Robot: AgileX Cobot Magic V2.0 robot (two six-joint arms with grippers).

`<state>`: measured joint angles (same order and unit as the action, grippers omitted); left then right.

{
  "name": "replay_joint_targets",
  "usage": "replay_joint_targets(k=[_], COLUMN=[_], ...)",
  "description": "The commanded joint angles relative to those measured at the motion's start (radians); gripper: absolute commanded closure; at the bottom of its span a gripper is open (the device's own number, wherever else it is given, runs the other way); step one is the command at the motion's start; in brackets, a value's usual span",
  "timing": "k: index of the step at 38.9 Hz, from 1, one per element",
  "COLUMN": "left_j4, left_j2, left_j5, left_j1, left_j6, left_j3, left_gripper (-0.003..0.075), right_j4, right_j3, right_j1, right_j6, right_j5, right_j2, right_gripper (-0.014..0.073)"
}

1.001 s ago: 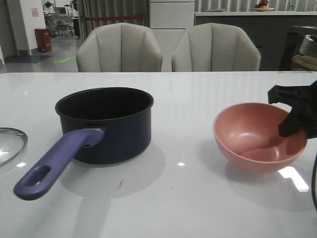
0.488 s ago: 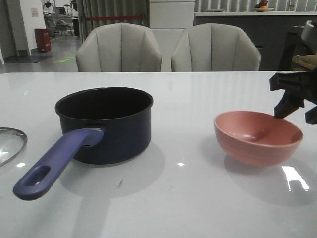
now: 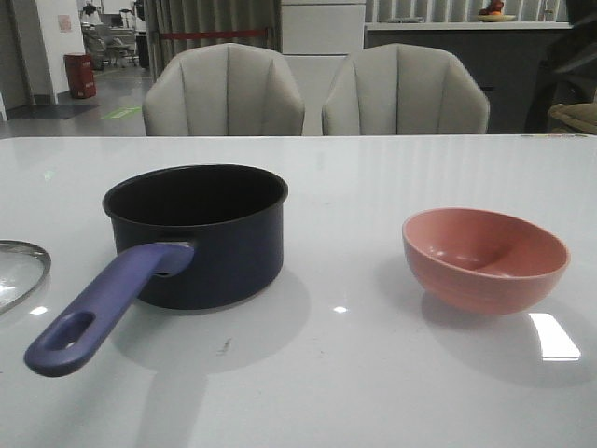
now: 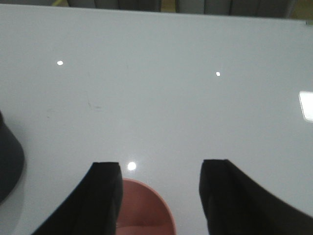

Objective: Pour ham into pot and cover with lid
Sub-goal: 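Withdraw the right gripper from the bowl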

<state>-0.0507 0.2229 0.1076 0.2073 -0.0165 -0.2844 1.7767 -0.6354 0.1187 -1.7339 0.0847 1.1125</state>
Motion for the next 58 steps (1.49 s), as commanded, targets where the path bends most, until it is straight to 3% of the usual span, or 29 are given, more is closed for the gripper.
replay_joint_targets(k=[1, 28, 31, 38, 58], left_j4=[-0.004, -0.004, -0.004, -0.004, -0.004], left_j2=[0.008, 0.008, 0.008, 0.008, 0.008], left_j5=[-0.080, -0.080, -0.080, -0.080, -0.080], left_j1=[0.009, 0.009, 0.009, 0.009, 0.009], left_j6=[-0.001, -0.001, -0.001, -0.001, -0.001], left_j3=[-0.026, -0.026, -0.026, -0.026, -0.026], left_gripper=[0.0103, 0.0103, 0.0103, 0.0103, 0.0103], right_j4=[-0.006, -0.006, -0.006, -0.004, 0.003], right_j3=[0.025, 0.440, 0.466, 0.479, 0.479], right_j1=[0.001, 0.001, 0.001, 0.001, 0.001], right_j6=[-0.040, -0.041, -0.041, -0.041, -0.040], right_j5=[0.044, 0.081, 0.081, 0.080, 0.075], right_j2=[-0.121, -0.715, -0.769, -0.819, -0.819], right_gripper=[0.0126, 0.0136, 0.0195, 0.0472, 0.0445])
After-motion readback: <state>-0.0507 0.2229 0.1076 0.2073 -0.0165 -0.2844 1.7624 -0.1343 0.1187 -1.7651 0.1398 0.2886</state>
